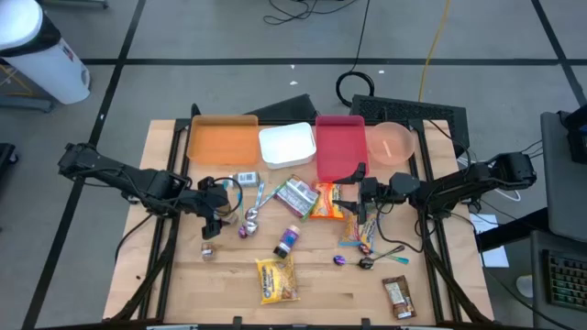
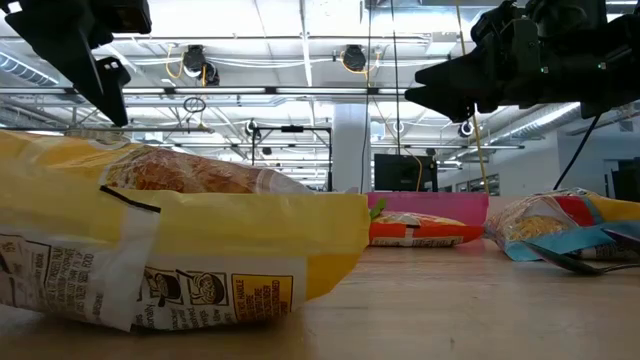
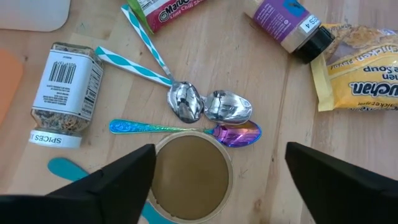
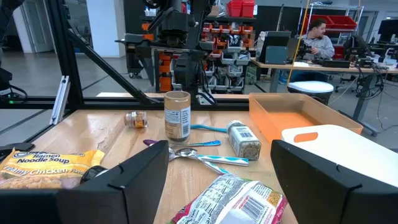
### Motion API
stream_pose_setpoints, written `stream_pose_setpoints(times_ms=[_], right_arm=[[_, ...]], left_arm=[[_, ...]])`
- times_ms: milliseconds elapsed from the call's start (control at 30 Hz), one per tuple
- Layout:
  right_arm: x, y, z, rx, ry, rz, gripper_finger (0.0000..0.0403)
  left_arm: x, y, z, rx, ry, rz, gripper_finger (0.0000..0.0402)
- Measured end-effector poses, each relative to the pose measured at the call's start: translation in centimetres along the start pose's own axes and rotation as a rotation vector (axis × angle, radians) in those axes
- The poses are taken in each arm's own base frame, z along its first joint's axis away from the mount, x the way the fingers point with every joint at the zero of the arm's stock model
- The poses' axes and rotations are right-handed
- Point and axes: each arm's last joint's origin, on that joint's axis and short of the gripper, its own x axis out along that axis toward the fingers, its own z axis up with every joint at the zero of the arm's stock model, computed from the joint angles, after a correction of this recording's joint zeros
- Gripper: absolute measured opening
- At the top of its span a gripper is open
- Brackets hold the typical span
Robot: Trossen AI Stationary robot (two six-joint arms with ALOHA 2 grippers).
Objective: Pick & Place Food Item
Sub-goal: Put the gold seasoning bottle into the pink bin
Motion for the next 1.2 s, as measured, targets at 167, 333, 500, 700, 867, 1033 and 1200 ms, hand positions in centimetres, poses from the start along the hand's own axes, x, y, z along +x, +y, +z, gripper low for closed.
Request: stream_pose_setpoints(times_ms=[167,333,500,700,867,1033,1200], right_arm=[[0.0,0.0,0.0,0.0,0.003,0.0,0.0279],[0.0,0.0,-0.1,-0.001,0.014,0.0,0.0279],[0.0,0.0,-0.1,-0.005,0.014,0.0,0.0279],[0.0,0.0,-0.1,-0.005,0.014,0.0,0.0279],[0.0,0.0,-0.2,-0.005,0.019,0.0,0.0279],[0.0,0.0,-0.3,-0.006,0.035,0.0,0.0279],[0.0,0.0,-0.4,0.004,0.037,0.0,0.0279]], left_arm=[[0.0,-0.1,0.0,0.004,0.009,-0.017,0.0392],[0.0,-0.1,-0.1,-0.042,0.019,-0.033,0.0371],[0.0,-0.1,-0.1,-0.062,0.019,-0.032,0.0359],[0.0,-0.1,-0.1,-0.069,0.019,-0.03,0.0356],[0.0,-0.2,-0.4,-0.059,0.047,-0.026,0.0356],[-0.2,-0.6,-0.9,-0.02,0.04,0.004,0.0356],[-1.0,-0.9,-1.3,0.01,-0.016,0.02,0.0356]])
